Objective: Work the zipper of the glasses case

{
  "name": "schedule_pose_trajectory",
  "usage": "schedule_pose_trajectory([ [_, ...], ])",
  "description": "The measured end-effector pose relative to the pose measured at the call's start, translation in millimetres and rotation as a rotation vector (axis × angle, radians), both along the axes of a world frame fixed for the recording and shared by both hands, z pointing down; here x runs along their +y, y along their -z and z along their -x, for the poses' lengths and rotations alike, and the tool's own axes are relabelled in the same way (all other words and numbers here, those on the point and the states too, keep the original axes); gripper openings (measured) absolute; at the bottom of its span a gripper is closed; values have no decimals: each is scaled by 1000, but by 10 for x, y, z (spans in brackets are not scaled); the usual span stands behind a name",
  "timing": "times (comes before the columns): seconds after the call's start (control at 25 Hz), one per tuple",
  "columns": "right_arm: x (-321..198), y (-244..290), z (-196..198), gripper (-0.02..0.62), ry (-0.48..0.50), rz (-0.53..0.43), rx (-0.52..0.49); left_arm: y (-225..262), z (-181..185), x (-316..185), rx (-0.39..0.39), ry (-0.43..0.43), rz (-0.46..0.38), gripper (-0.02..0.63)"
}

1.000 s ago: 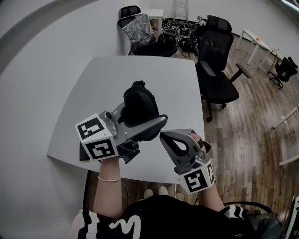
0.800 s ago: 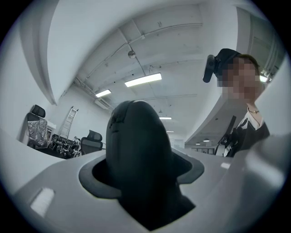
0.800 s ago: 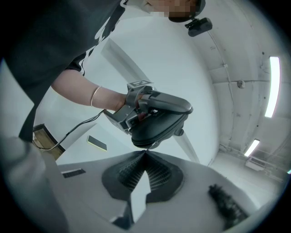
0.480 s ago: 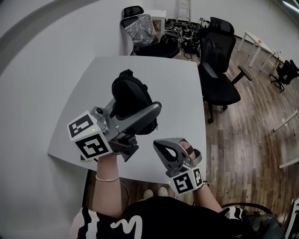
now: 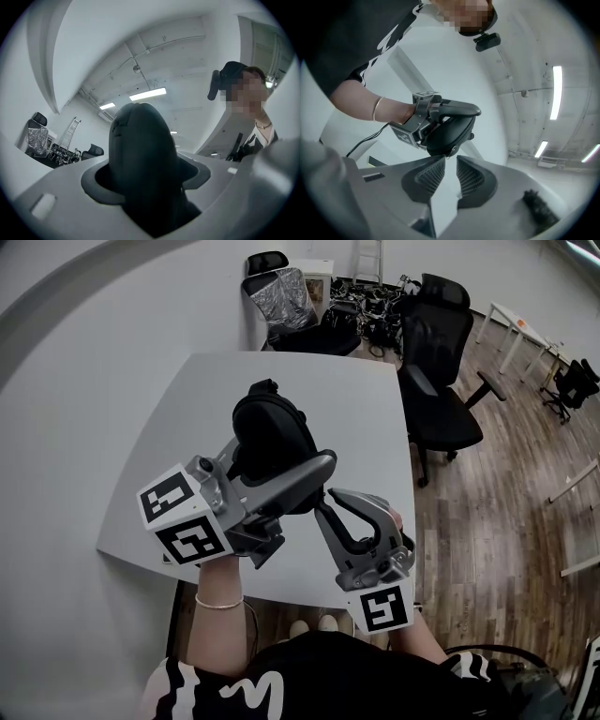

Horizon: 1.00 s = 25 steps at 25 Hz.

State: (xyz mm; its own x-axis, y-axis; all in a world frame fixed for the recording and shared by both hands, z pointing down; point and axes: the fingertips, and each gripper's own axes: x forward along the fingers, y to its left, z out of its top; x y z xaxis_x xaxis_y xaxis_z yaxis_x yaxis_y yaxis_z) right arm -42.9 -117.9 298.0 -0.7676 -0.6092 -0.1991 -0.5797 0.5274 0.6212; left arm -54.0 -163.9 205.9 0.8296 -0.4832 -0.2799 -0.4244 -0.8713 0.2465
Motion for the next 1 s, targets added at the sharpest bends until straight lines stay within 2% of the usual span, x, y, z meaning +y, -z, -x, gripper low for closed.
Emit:
schedule_pose_trajectory([
  [0.12, 16, 25, -27, 63, -37, -67, 54, -13, -36, 24, -16, 2, -1, 327],
  [0.16, 12, 9, -8, 34, -47, -87, 79, -33, -19, 18, -24, 3, 1, 327],
  [0.28, -48, -34, 103, 8, -62, -108, 126, -94, 125, -38, -35, 1, 9, 328],
  [0.44, -66, -77, 152, 6, -59, -138, 213, -95, 200, -105, -28, 29, 17, 327],
  [0.6, -57, -141, 71, 5, -42, -124, 241, -94, 113, -121, -42, 72, 16, 328],
  [0.76, 32, -290, 235, 5, 3, -100, 282, -99, 286, -97, 27, 76, 34, 328],
  [0.92, 37, -406, 331, 5, 29, -58, 303, -125, 266, -68, -7, 85, 20, 328],
  [1.0, 24, -409, 302, 5, 43, -21, 270, -119, 230, -82, -15, 97, 18, 328],
])
